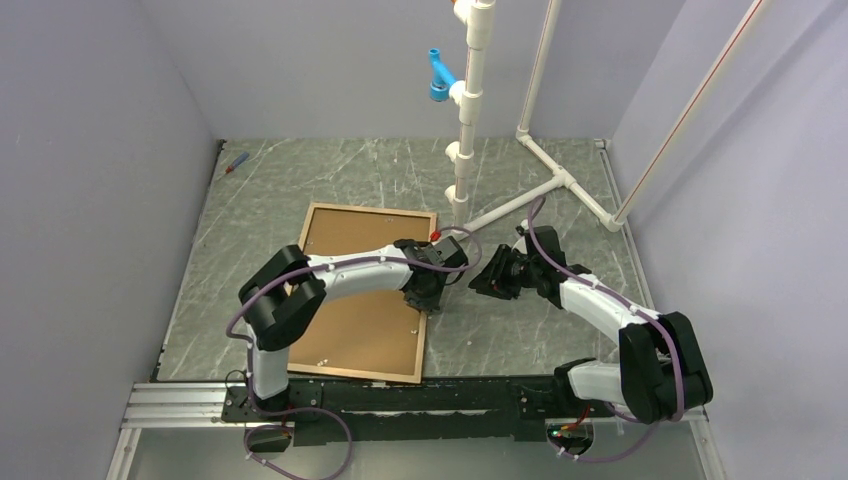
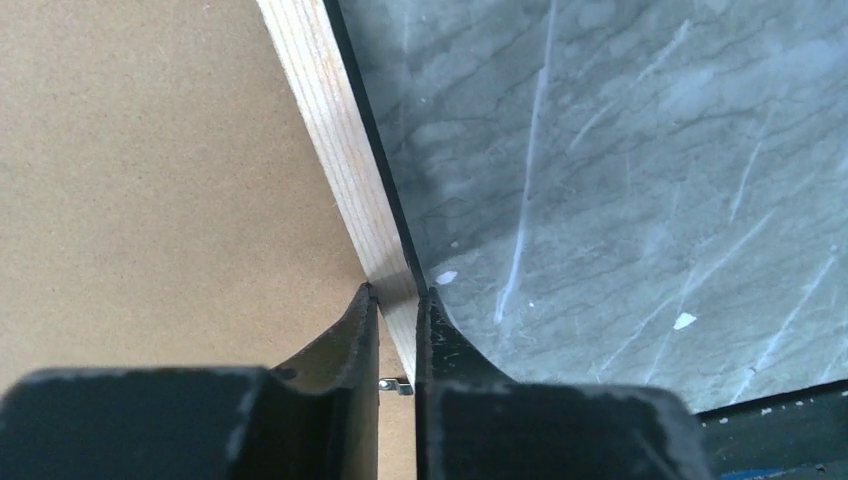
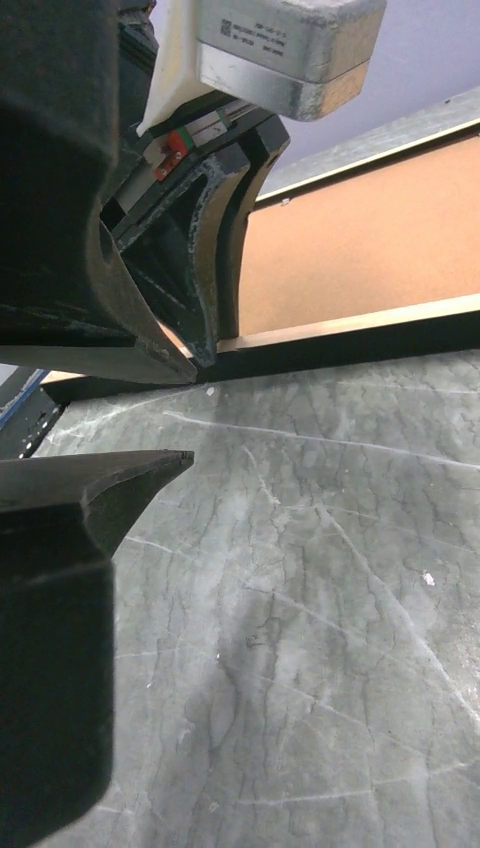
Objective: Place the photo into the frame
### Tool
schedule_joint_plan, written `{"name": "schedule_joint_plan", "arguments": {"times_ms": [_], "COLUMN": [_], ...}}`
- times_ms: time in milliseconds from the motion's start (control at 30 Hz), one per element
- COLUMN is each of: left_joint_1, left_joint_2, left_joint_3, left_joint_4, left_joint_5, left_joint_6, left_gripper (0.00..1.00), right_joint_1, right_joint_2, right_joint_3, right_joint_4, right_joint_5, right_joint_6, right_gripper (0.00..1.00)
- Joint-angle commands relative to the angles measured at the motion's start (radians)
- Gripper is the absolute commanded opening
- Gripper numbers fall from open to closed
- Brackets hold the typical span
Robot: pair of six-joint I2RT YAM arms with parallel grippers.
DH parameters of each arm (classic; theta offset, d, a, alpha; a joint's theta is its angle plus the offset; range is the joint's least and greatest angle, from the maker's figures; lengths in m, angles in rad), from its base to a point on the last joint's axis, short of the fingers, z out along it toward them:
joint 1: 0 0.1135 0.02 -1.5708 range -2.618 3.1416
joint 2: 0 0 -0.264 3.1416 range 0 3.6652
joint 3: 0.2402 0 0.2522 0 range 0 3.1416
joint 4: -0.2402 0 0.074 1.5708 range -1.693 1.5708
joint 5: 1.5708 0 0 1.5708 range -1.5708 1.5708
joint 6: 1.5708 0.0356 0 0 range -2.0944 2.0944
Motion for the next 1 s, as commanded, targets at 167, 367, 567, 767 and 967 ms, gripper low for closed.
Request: {"name": "schedule_joint_plan", "arguments": {"times_ms": [167,367,567,767,967], "left_joint_1": [0.104,0.162,0.160,0.161,0.161], "left_joint_2": [-0.019,-0.093,-0.163,-0.254,-0.286], "left_joint_3": [-0.040,-0.113,-0.194,-0.302,-0.331], "left_joint_4": [0.008,0.000,-0.052,-0.157,-0.259], "left_joint_5": [-0.083,-0.184,-0.197,-0.186,-0.216], "left_joint_6": [0.160,0.258,0.290,0.121,-0.003], "left_gripper": [0.00,0.00,0.00,0.00,0.67], "right_joint_1": [-0.033,-0.038,-0.038,-0.038,-0.039], "right_joint_2": [-0.027,-0.023,-0.030,-0.047,-0.065], "right_joint_3": [-0.007,-0.008,-0.013,-0.012,-0.017], "right_joint_4": [-0.017,-0.015,-0.009,-0.022,-0.031], "right_joint_5": [-0.029,-0.039,-0.044,-0.041,-0.036], "right_joint_6": [-0.033,-0.037,-0.031,-0.035,-0.038], "right_gripper": [0.33,0.33,0.33,0.33,0.33]}}
